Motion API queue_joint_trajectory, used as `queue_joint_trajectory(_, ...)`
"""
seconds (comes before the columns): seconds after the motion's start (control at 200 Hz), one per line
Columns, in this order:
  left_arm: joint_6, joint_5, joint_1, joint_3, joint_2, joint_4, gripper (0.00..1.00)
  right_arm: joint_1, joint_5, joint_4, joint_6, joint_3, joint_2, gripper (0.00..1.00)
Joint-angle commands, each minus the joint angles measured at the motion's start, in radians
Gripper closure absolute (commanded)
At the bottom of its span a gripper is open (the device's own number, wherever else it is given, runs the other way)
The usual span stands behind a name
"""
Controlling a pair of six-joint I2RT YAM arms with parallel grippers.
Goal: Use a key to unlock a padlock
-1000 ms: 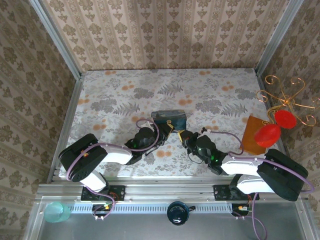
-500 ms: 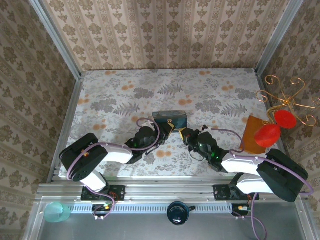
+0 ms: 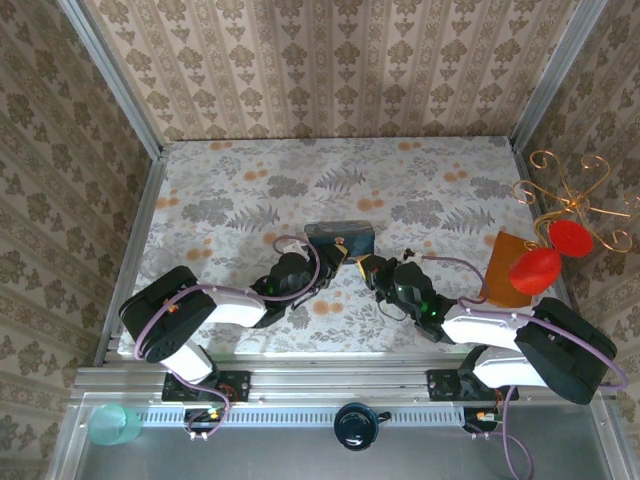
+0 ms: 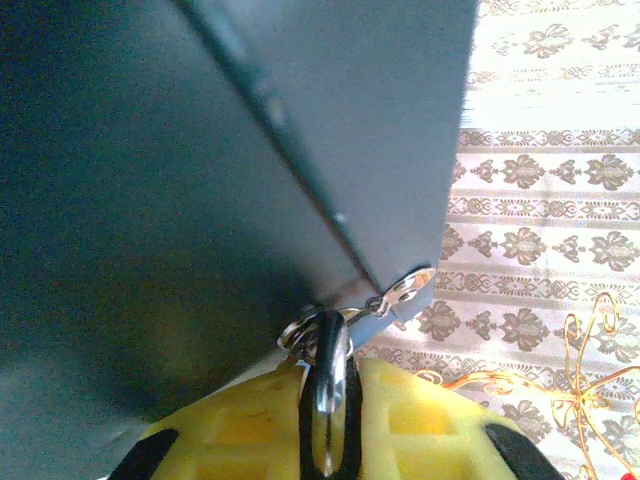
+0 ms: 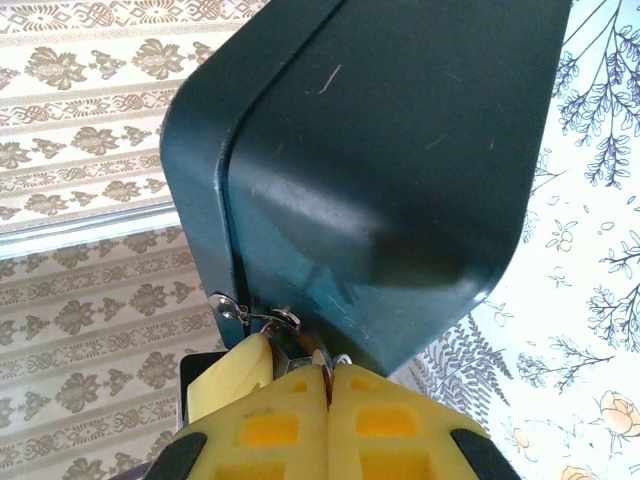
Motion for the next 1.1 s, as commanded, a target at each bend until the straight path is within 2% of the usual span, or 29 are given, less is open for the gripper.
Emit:
queue_joint_trajectory(0.0,0.018,0.067,-0.017,0.044,0.011,0.063,1.0,0.026,-0.084,-0.002,0.005,0.044,-0.001,1.0)
queue_joint_trajectory(0.335,0.024,0.065,-0.018,0.047,0.007,0.055,1.0,0.034,-0.121,-0.049,0.008,0.067,0.01,1.0)
queue_joint_trajectory(1.095,0.033,0.093,-0.017,0.069,0.005,0.011,1.0,0.023,-0.161,-0.027,-0.023,0.11,0.032,1.0)
